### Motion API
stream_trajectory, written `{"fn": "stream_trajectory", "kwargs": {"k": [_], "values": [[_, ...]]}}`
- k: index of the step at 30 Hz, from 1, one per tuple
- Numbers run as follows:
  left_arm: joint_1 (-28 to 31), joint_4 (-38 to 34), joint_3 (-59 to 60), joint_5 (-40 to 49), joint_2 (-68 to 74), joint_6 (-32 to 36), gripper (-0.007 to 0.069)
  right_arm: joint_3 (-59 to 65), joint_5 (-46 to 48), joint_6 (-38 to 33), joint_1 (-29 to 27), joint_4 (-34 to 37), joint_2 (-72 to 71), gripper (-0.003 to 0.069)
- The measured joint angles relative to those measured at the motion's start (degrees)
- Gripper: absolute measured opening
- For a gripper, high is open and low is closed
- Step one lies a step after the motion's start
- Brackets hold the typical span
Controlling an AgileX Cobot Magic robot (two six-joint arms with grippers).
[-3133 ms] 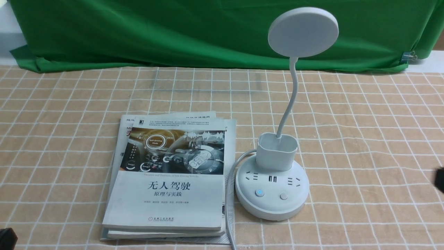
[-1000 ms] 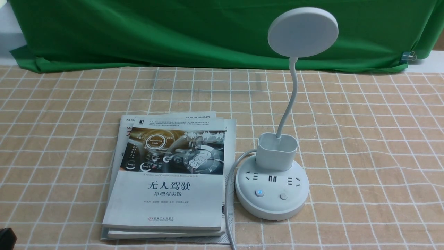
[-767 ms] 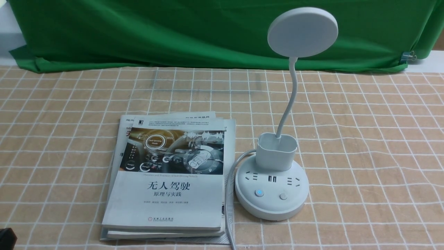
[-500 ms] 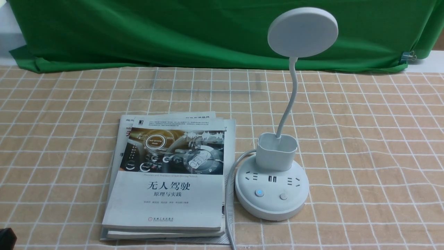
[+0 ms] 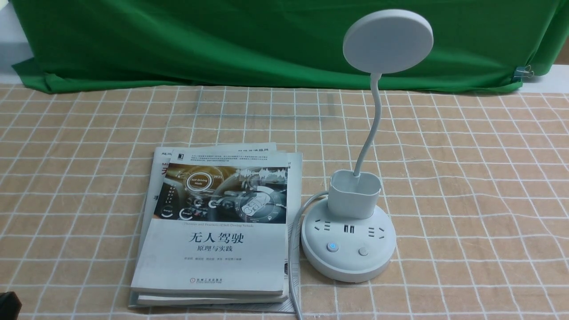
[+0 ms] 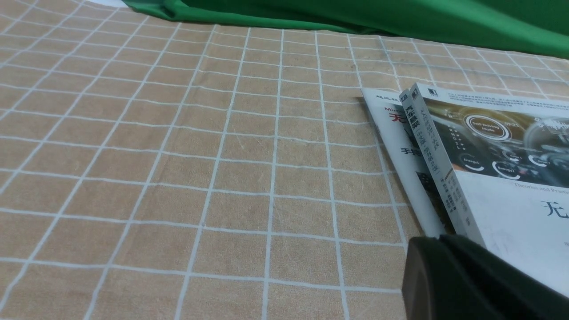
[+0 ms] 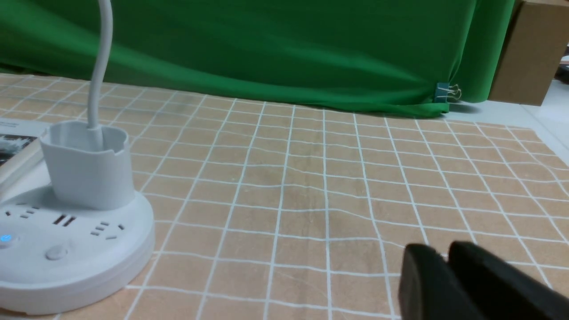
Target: Turn off the desk lamp on the light coffee tablecloth by hand.
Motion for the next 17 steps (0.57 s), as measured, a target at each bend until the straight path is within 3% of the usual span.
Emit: {"fn": "stream_trajectory", "kwargs": {"k": [17], "values": [[0.0, 0.0, 0.0, 0.0, 0.0, 0.0, 0.0004, 0.0, 0.0, -0.1, 0.0, 0.0, 0.0, 0.0128]]}}
